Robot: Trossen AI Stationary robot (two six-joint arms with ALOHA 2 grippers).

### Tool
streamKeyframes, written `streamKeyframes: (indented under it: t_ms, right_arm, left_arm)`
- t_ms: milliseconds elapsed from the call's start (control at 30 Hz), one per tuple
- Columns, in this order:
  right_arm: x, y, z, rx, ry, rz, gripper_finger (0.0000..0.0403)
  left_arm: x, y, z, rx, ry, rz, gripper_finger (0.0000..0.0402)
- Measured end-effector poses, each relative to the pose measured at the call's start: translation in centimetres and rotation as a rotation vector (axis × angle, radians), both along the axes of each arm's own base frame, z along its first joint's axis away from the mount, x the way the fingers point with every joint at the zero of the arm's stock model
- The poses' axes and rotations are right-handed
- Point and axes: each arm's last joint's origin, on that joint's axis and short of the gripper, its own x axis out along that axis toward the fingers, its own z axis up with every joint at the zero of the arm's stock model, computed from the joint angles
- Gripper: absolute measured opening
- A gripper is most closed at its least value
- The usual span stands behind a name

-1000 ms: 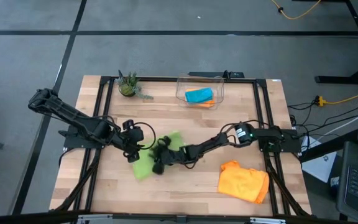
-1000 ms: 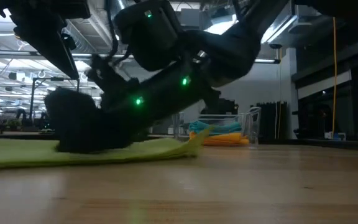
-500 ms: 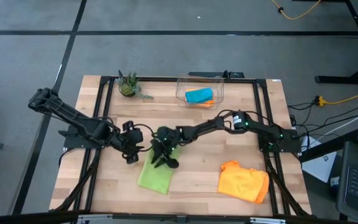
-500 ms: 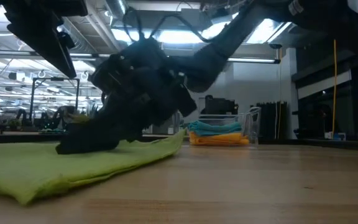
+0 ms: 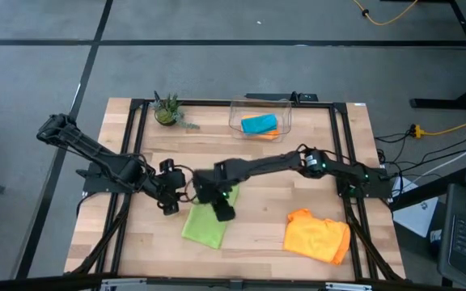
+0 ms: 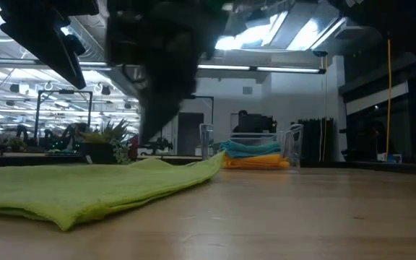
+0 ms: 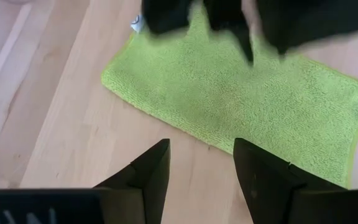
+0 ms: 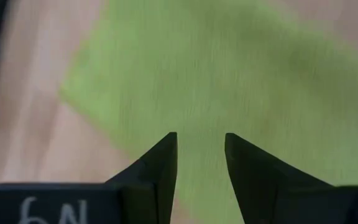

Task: Fold microfiber towels
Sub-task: Fold the green towel on the table

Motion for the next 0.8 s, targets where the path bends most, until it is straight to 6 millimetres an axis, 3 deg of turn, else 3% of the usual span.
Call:
streamKeyframes:
  t_ms: [200,333,400,600,733,800]
  right_arm:
    - [-4.3,1.6,3.7,-0.139,0.264,-0.007,0.0136]
    - [-6.0,2.6,7.0,-0.221,0.211,-0.078,0.0132]
    - [-6.5,3.4,7.6,-0.295,0.143,-0.116,0.0132]
    - [-9.9,5.1,6.4,-0.376,0.077,-0.154,0.0132]
    - [-13.7,4.6,4.1,-0.324,0.054,-0.264,0.0132]
    - [-15.2,4.2,3.2,-0.252,-0.041,-0.347,0.0132]
  left_arm:
    - [0.0,0.0,0.0,-0.012,0.001,0.020,0.0170]
    - [0.0,0.0,0.0,-0.011,0.003,0.021,0.0170]
    - [0.0,0.0,0.0,-0.011,0.003,0.021,0.0170]
    - [0.0,0.0,0.0,-0.030,-0.002,0.039,0.0170]
    - [0.0,0.0,0.0,-0.035,0.000,0.039,0.0170]
    - [0.0,0.0,0.0,-0.035,0.000,0.039,0.0170]
